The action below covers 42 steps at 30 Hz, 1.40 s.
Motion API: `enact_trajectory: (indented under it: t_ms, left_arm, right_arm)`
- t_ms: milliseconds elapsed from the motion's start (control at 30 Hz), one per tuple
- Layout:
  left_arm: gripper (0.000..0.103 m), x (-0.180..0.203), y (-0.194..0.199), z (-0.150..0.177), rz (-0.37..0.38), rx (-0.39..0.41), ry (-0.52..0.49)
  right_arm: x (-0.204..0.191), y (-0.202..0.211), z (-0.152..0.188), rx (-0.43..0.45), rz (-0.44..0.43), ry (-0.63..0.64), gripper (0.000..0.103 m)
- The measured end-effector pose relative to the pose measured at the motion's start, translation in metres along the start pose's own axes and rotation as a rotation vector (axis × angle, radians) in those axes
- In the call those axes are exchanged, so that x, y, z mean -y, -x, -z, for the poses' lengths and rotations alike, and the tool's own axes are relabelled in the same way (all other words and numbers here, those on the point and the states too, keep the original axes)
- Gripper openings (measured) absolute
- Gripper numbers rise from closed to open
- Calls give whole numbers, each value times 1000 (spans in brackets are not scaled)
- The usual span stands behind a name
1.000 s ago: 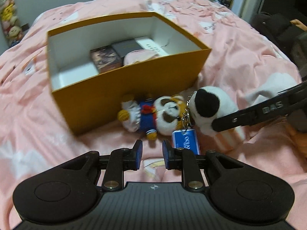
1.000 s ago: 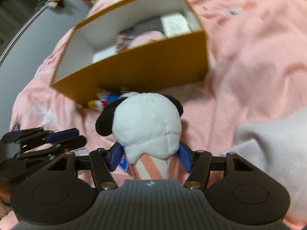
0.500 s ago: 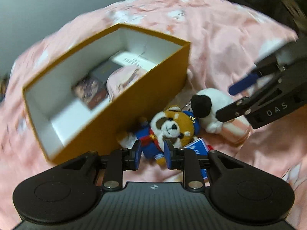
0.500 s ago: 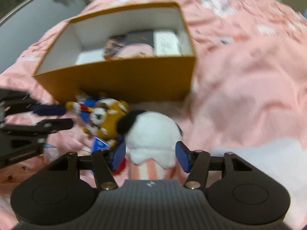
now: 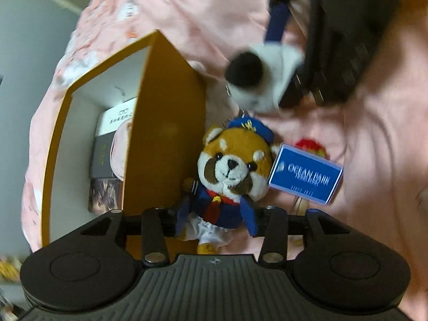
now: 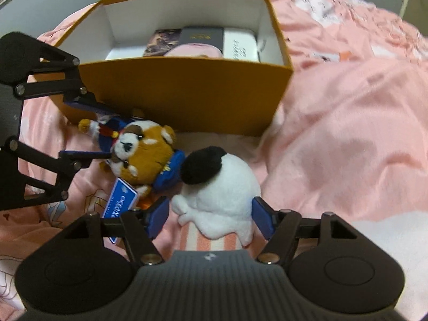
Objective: Organize objects
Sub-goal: 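Grasp the white plush with the right tool while the left tool reaches for the bear plush, then grasp the brown bear plush with the left tool while the right tool holds the white plush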
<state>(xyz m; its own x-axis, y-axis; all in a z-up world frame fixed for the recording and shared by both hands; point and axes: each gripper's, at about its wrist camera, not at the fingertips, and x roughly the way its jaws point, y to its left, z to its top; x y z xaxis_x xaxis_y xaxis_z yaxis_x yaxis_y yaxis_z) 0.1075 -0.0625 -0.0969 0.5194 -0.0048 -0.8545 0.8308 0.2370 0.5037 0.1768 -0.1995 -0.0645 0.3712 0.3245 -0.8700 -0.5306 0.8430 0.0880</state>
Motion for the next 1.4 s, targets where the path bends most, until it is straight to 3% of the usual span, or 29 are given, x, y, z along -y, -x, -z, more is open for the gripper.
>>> enact_trajectory:
  t_ms: [133,300,500,567,667,733,800,933,1067,1300,1400]
  left_arm:
    - [56,4,-22,-2,24,-60,-18]
    - [48,-4,-35,0,57,-84,187]
    - [35,-21,-24,15,44,-107,578]
    - [4,-29,-17,24,69,-130,744]
    - [4,-41,-5,46,192,-80,1037]
    - [4,-43,-1,55,209,-36,1131]
    - [5,-39,1,48,179,-6,1070]
    - [15,-36,8,35,90,13,808]
    - [36,-30,9,23,54,46,564]
    - [52,-12,-16,8,8,-1,235]
    - [58,-6,-29,3,9,-46,152]
  right_arm:
    - [17,-3,3,-7,-44,-79,70]
    - [20,-7,4,-15,-55,-81,70]
    - [26,-7,7,-15,-69,-111,63]
    - [28,0,7,8,-94,-133,61]
    - [27,13,3,59,-169,-150,61]
    - [24,18,-1,82,-215,-148,61]
    - [22,14,-3,71,-233,-154,61]
    - [20,-1,0,14,-190,-159,61]
    - [15,-5,7,-1,-180,-142,61]
    - [22,-12,12,-26,-185,-171,61]
    - [20,-12,13,-25,-184,-166,61]
